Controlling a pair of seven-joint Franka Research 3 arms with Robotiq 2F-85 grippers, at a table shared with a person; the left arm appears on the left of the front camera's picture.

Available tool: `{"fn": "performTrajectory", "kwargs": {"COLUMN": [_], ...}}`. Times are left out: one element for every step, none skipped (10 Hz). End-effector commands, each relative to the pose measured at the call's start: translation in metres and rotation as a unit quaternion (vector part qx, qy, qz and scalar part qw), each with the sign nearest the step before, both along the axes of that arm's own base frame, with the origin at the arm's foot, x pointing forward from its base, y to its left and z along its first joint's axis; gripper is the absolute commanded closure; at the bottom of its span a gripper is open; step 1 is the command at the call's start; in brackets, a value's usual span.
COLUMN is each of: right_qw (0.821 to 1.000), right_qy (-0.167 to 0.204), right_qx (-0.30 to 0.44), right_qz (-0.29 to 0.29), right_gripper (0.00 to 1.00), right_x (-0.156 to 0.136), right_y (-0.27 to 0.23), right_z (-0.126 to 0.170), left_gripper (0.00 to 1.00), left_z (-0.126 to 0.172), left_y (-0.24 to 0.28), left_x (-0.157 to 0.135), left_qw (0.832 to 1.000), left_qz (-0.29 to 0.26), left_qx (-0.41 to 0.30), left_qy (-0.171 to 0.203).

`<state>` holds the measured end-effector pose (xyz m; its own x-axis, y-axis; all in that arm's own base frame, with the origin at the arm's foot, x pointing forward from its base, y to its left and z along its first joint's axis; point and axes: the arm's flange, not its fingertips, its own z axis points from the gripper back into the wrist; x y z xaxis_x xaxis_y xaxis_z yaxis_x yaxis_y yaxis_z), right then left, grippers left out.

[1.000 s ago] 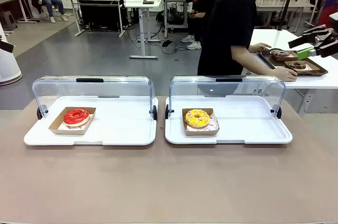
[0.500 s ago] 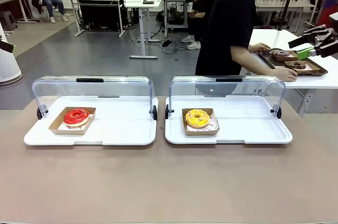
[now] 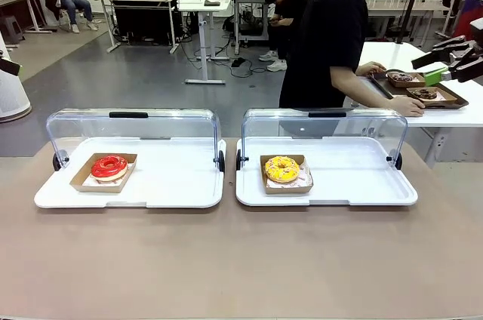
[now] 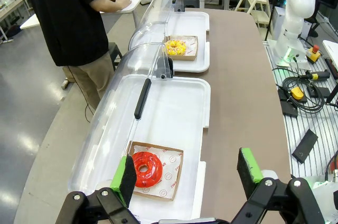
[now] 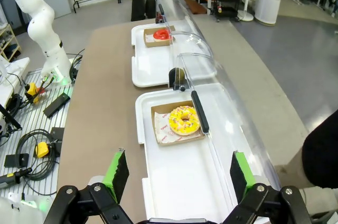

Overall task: Provide the desired donut to the person.
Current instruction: Place the picked Paper togo box onto the Handle tray extended by the person.

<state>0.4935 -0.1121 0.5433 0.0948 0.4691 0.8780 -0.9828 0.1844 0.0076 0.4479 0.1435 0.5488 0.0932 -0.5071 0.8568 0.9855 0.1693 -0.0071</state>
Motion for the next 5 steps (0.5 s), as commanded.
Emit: {"fn": "performTrajectory", "kwargs": {"right_qw": [1.000, 1.000, 1.000, 1.000, 1.000], "right_qy": [0.000, 0.000, 0.000, 0.000, 0.000], "right_qx": [-0.001, -0.001, -0.001, -0.001, -0.001], "right_qz": [-0.002, -0.002, -0.002, -0.002, -0.002], "right_gripper": [0.00, 0.00, 0.00, 0.00, 0.00], "right_x": [0.0002, 0.0002, 0.0002, 0.0002, 0.0002], "right_y": [0.0005, 0.0005, 0.0005, 0.0005, 0.0005], "right_z": [-0.0005, -0.0005, -0.0005, -0.0005, -0.0005], "left_gripper": [0.00, 0.00, 0.00, 0.00, 0.00], "left_z": [0.0013, 0.0013, 0.0013, 0.0013, 0.0013], "left_y": [0.0006, 0.0006, 0.0006, 0.0006, 0.0006], "left_x": [-0.0006, -0.0006, -0.0006, -0.0006, -0.0006], "left_qw": [1.000, 1.000, 1.000, 1.000, 1.000], "left_qz": [0.000, 0.000, 0.000, 0.000, 0.000], "left_qx": [-0.003, -0.003, -0.003, -0.003, -0.003], "left_qy": [-0.004, -0.004, -0.004, -0.004, -0.004]}}
